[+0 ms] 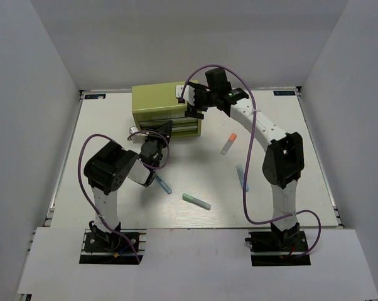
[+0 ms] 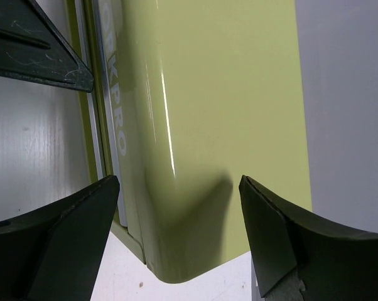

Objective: Sort the stationery into containers
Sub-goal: Open the drawer in the storage box, then pick up the pen from the center of the board.

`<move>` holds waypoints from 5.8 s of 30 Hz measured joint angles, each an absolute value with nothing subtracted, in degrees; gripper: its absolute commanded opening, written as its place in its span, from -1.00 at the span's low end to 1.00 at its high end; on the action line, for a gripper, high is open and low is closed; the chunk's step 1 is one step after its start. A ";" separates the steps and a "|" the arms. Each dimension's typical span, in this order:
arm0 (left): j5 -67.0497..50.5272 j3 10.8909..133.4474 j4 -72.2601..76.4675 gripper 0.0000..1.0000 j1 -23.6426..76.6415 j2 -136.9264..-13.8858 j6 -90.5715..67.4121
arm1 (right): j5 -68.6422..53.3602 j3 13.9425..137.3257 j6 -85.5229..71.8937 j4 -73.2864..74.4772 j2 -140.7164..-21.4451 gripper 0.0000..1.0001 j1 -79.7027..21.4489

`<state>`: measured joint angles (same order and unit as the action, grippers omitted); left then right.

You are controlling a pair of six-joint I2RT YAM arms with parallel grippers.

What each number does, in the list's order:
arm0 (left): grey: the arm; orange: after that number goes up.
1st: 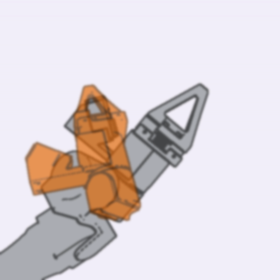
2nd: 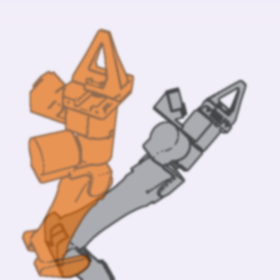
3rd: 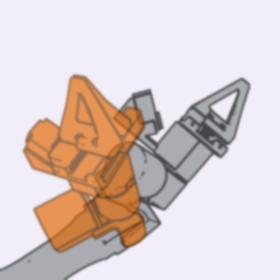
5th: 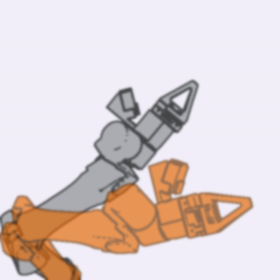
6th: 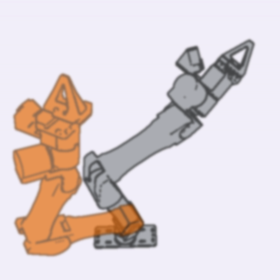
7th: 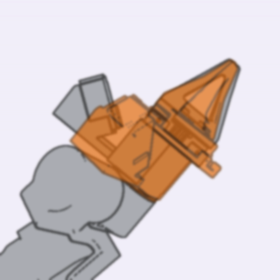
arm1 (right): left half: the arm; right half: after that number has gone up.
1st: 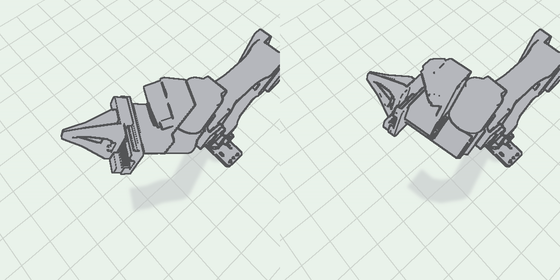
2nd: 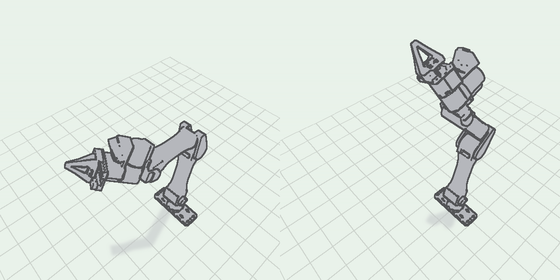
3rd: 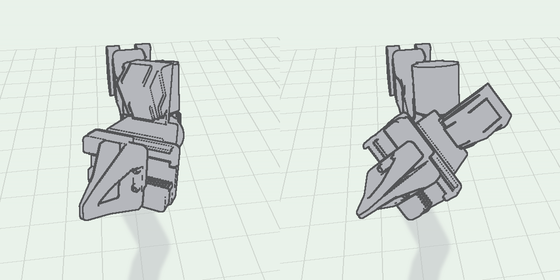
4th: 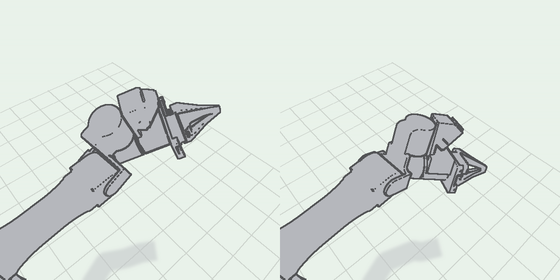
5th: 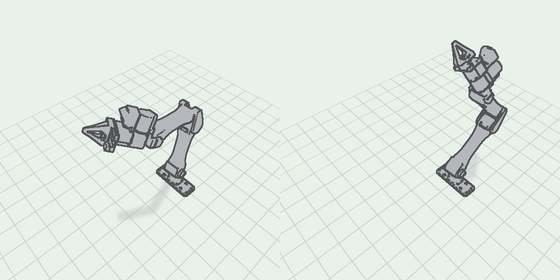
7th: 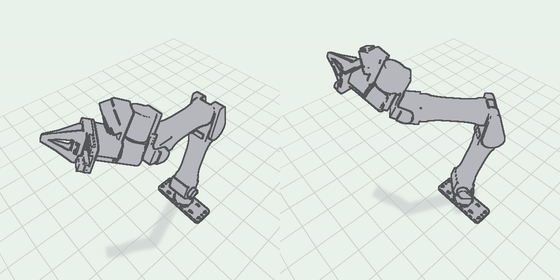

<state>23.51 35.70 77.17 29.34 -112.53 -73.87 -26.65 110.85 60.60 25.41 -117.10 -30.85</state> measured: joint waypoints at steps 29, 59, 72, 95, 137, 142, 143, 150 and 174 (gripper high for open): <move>28.60 35.79 77.01 0.11 27.94 -112.57 -75.79 | -25.39 110.85 60.60 25.41 -117.12 0.65 -30.81; 34.39 37.45 78.54 -0.88 29.36 -113.69 -82.56 | -27.16 111.74 61.10 25.58 -117.21 0.65 -30.83; 34.50 37.47 74.91 -1.00 29.39 -111.61 -82.39 | -27.29 117.47 62.59 28.64 -120.16 0.68 -30.98; 33.65 36.86 62.98 -1.00 29.39 -104.09 -82.76 | -22.68 124.81 61.91 35.86 -124.95 0.63 -32.05; 30.48 24.91 64.18 0.20 30.76 -93.27 -85.23 | -21.89 122.63 58.85 33.45 -124.20 0.80 -32.69; 30.44 24.40 63.48 0.40 30.70 -91.13 -85.67 | -22.13 120.62 58.70 31.88 -123.20 0.80 -32.69; 30.44 23.90 63.07 0.40 30.59 -90.06 -85.71 | -22.20 120.14 58.65 31.44 -123.00 0.80 -32.69; 30.11 20.86 60.97 0.51 29.76 -76.23 -86.28 | -21.87 112.36 58.43 28.67 -117.73 0.80 -32.36; 13.67 26.52 -19.03 -0.17 28.60 -44.60 -72.77 | -9.80 78.39 25.87 27.79 -90.98 -0.34 -21.80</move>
